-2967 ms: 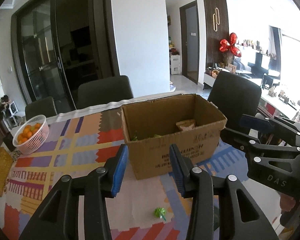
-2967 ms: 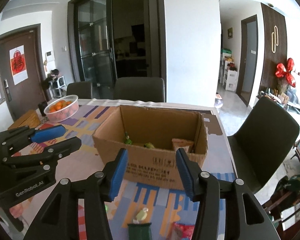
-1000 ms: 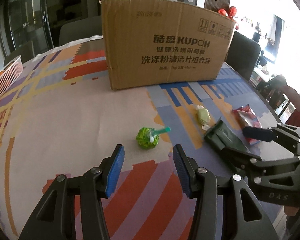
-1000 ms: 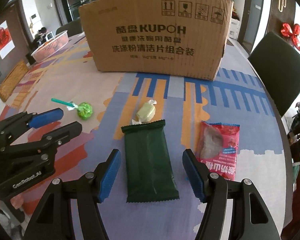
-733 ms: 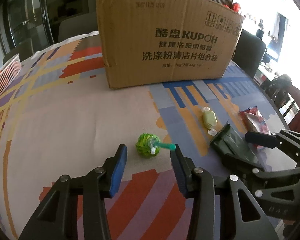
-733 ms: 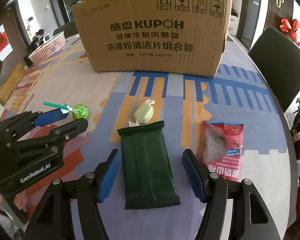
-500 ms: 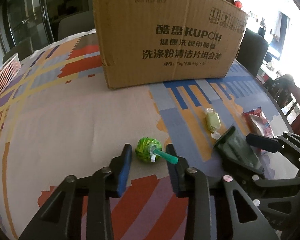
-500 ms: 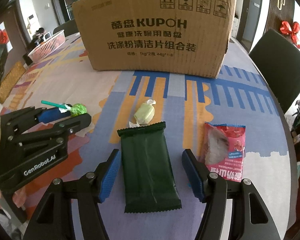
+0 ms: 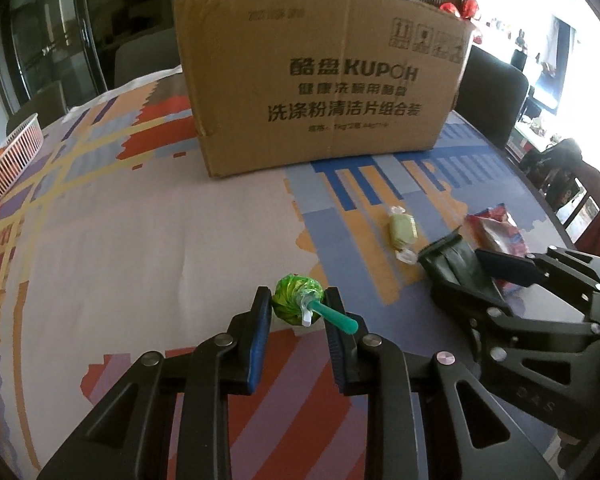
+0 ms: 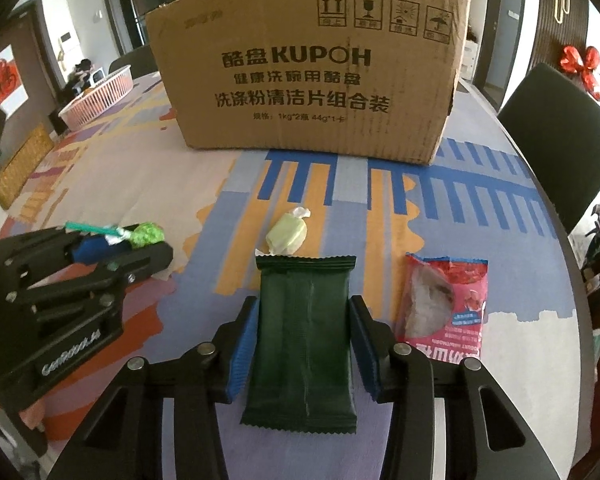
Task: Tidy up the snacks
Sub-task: 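Carry the lollipop and dark green pack into the box and open both tools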
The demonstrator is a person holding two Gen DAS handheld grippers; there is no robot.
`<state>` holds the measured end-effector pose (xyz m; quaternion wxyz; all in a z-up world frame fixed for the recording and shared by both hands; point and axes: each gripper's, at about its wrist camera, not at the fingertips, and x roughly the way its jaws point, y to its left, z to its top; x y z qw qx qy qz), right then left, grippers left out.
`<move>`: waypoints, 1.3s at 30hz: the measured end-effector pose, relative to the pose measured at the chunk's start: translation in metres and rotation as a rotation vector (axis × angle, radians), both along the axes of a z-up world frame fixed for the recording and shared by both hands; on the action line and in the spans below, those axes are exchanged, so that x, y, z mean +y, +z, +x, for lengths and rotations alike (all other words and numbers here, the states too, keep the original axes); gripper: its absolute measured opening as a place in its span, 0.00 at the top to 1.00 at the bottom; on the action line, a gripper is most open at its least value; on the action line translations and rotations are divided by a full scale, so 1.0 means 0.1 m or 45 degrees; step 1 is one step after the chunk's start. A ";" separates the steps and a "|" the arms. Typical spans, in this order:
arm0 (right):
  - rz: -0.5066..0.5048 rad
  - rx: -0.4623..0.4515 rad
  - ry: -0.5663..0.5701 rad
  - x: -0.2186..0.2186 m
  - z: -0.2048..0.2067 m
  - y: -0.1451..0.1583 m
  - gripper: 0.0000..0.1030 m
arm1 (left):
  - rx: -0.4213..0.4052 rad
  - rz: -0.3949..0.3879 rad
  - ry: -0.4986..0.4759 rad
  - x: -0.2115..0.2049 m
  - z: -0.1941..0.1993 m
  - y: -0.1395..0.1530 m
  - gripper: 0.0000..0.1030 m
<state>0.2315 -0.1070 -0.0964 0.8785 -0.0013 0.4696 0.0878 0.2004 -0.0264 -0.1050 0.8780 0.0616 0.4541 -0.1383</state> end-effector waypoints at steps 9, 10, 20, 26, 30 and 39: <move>0.028 -0.053 0.003 -0.06 -0.07 0.18 0.56 | -0.063 -0.019 0.006 -0.01 -0.14 0.27 0.74; 0.030 -0.064 0.003 -0.07 -0.08 0.21 0.56 | -0.070 -0.021 0.007 -0.01 -0.14 0.30 0.74; 0.057 -0.190 -0.017 -0.18 -0.15 0.61 0.56 | -0.181 -0.062 0.005 -0.03 -0.20 0.73 0.74; 0.065 -0.292 -0.036 -0.27 -0.14 0.93 0.56 | -0.266 -0.073 0.000 -0.06 -0.21 1.02 0.74; 0.070 -0.357 -0.040 -0.31 -0.11 1.14 0.56 | -0.326 -0.079 0.002 -0.07 -0.17 1.22 0.74; 0.068 -0.480 -0.037 -0.36 0.01 1.58 0.56 | -0.425 -0.071 -0.008 -0.12 -0.06 1.59 0.74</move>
